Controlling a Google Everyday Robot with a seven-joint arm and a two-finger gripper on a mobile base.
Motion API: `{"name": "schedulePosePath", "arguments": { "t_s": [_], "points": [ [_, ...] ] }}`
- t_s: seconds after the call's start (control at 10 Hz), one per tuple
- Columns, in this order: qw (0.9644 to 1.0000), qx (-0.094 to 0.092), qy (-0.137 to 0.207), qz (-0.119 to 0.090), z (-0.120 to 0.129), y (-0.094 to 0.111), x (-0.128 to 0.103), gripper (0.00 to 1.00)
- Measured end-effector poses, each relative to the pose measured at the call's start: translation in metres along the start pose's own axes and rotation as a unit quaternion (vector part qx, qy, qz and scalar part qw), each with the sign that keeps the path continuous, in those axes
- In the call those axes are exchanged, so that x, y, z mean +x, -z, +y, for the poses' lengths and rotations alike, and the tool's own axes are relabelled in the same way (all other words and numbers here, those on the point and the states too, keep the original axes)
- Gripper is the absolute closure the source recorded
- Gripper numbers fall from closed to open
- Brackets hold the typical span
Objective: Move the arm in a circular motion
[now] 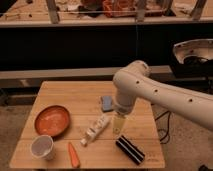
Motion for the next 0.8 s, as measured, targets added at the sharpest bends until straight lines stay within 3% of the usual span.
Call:
{"name": "schedulePosePath", "arguments": {
  "t_s": [0.1,0.4,0.8],
  "points": [
    [0.9999,-0.005,-0.001,0.013,0.021,-0.003,-0.008,0.2],
    [0.9992,-0.011,0.03,0.025,0.039,-0.012,-0.053,0.2],
    [0.9932,-0.008,0.109,0.04,0.019,-0.031,-0.147,0.2]
  ]
}}
